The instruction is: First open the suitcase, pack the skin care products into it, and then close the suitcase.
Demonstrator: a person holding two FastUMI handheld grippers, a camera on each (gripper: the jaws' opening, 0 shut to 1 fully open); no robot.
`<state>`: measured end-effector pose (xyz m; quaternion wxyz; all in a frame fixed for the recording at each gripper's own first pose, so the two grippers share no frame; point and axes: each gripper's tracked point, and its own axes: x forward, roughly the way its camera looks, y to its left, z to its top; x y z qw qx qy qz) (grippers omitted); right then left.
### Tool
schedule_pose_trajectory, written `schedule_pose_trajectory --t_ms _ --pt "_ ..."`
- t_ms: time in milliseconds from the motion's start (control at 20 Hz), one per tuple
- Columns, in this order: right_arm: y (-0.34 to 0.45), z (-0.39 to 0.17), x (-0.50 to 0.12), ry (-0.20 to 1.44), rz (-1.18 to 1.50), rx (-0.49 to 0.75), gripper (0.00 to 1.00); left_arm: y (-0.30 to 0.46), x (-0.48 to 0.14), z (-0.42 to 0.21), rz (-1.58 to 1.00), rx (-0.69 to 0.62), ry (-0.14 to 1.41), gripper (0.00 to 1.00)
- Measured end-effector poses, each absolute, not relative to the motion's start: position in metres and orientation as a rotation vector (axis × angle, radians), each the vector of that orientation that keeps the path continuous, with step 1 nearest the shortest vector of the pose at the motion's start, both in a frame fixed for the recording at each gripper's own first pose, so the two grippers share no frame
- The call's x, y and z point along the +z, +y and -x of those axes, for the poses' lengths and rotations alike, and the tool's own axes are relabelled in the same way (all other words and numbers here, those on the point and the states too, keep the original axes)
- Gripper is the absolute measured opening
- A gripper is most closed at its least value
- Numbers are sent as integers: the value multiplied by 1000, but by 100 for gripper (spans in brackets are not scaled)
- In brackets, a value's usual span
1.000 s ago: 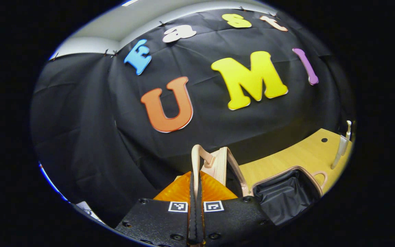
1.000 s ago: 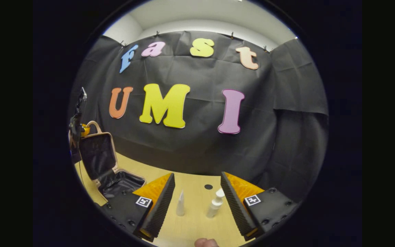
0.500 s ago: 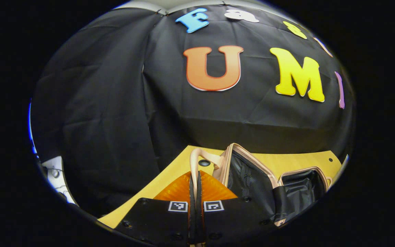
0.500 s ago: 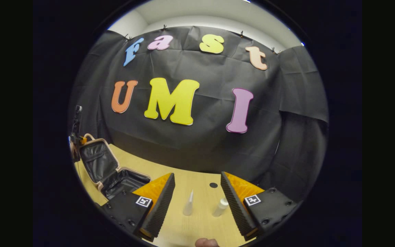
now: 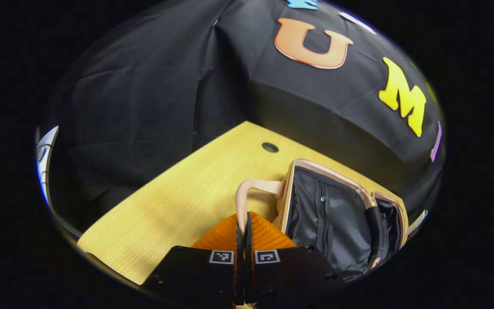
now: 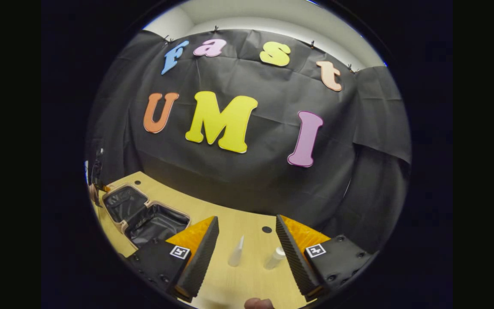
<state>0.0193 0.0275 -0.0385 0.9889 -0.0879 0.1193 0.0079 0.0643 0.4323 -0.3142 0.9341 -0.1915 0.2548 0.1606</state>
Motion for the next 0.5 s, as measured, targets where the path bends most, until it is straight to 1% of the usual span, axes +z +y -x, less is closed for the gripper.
schedule_pose_trajectory --t_ms 50,150,200,250,300,350,400,500 --pt "28 -19 -39 238 165 13 79 434 -317 -61 391 344 552 6" --pt "30 -18 -38 236 160 19 79 442 -320 -58 347 381 568 21" --pt "30 -18 -39 236 156 21 79 447 -319 -55 313 399 581 26" --pt "28 -17 -40 237 148 22 78 451 -316 -53 287 414 583 27" --pt "27 -16 -40 236 141 20 79 452 -308 -53 272 421 571 62" --pt "25 -16 -38 231 133 18 79 450 -295 -53 261 420 545 55" --pt "23 -16 -39 228 126 15 78 448 -280 -52 247 424 523 69" --pt "17 -17 -39 221 106 12 79 428 -250 -54 236 407 473 99"
